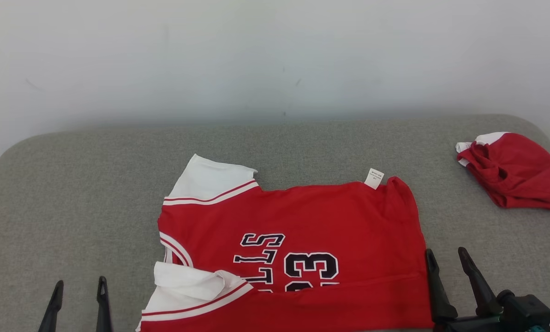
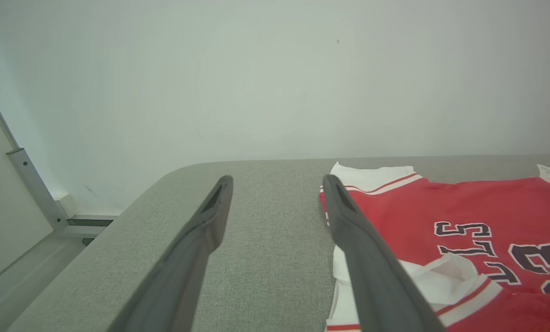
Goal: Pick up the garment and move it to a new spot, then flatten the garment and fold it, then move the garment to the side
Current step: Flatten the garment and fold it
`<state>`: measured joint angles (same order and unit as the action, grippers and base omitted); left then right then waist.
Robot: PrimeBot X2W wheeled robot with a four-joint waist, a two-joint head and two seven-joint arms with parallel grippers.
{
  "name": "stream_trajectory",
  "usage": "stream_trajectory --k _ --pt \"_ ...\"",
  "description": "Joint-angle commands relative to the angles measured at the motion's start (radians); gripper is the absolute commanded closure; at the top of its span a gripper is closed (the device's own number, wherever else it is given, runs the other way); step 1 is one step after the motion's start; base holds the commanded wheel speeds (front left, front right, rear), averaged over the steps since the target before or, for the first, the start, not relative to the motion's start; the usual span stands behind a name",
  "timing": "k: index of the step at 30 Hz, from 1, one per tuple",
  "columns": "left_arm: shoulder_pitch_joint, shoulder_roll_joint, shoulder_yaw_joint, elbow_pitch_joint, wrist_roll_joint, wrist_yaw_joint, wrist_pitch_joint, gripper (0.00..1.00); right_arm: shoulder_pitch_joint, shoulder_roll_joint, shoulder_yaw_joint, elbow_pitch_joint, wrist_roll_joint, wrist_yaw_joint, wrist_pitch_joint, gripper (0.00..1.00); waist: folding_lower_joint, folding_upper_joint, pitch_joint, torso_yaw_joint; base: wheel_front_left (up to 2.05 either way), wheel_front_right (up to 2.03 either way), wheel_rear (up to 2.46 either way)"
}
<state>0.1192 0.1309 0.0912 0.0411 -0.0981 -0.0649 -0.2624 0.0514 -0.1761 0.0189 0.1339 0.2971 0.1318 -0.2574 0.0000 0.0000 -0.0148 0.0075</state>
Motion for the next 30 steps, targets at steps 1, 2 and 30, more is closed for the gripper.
stream_trajectory --k 1,2,30 --pt "0.01 -0.01 0.014 -0.009 -0.017 -0.005 -0.003 0.0 0.012 0.012 -0.003 -0.005 -0.007 -0.003 -0.008 0.0 0.0 0.0 0.0 0.002 0.0 0.0 0.0" --pt "0.015 -0.012 0.022 -0.01 -0.023 -0.011 -0.003 0.0 0.012 0.016 -0.002 -0.004 -0.013 -0.003 -0.007 0.0 0.0 0.0 -0.001 0.003 0.0 0.0 0.0" --pt "-0.354 0.165 -0.007 0.15 -0.143 -0.065 0.055 0.0 -0.378 -0.029 0.112 0.241 0.025 -0.003 0.024 0.0 0.0 0.0 0.193 -0.152 0.0 0.0 0.0"
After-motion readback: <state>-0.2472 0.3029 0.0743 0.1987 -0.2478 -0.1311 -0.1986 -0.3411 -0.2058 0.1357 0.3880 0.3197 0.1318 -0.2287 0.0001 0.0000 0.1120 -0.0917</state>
